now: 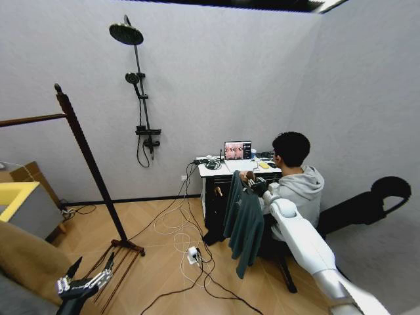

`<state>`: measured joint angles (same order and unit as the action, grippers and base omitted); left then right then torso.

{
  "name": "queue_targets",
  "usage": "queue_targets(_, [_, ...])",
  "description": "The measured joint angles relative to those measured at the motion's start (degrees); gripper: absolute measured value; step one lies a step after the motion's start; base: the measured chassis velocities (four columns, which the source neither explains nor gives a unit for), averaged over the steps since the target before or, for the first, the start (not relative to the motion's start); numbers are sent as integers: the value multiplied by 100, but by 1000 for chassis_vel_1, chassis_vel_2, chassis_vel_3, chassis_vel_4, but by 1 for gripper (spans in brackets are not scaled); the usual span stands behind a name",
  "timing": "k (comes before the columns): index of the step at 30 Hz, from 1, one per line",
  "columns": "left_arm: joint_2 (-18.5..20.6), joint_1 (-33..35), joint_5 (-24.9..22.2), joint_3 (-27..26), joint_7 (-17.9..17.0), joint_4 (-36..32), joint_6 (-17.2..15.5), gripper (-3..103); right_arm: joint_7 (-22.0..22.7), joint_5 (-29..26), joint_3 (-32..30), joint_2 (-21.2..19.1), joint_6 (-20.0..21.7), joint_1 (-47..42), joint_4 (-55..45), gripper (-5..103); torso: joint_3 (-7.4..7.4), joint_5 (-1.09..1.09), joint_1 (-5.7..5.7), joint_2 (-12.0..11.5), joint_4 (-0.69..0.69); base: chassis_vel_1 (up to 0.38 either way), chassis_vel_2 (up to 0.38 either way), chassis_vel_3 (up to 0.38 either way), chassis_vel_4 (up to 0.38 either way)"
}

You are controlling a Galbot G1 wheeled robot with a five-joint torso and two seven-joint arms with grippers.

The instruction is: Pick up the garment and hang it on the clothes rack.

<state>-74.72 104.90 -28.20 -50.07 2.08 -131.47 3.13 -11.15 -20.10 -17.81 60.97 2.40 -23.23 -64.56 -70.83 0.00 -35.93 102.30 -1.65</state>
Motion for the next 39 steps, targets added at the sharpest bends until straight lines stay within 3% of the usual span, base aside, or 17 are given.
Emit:
queue_targets(1, [0, 0, 0, 0, 0, 0, 0, 100, 25, -30, -2, -3, 23, -12, -38, 11, 0, 1, 0, 0, 0, 0, 0, 0, 0])
queue_targets(2, [0, 0, 0, 0, 0, 0, 0, 100, 55, -71, -7, -8, 54, -24, -87, 10, 0, 0, -1, 0, 1, 0, 0, 0, 0])
queue_targets(12, [0, 0, 0, 0, 2, 0, 0, 100, 267, -521, 0, -229, 364, -325, -1196, 10, 0, -1, 0, 0, -2, 0, 0, 0, 0])
queue_targets(13, [0, 0, 0, 0, 0, 0, 0, 100, 341, -763, 84, -328, 553, -430, -1697, 10, 1, -1, 0, 0, -2, 0, 0, 0, 0])
queue_targets(21, [0, 0, 0, 0, 1, 0, -1, 100, 400, -1324, 303, -419, 1061, -278, -2912, 10, 1, -3, 1, 0, 1, 32, 32, 31, 28])
queue_targets(27, [0, 0, 0, 0, 0, 0, 0, 100, 518, -1511, 402, -409, 1437, -202, -3245, 10, 0, 0, 0, 0, 1, 89, 87, 89, 83])
queue_targets(39, [0, 0, 0, 0, 0, 0, 0, 100, 495, -1386, 220, -432, 1483, -337, -3098, 10, 0, -1, 0, 0, 1, 112, 107, 114, 115])
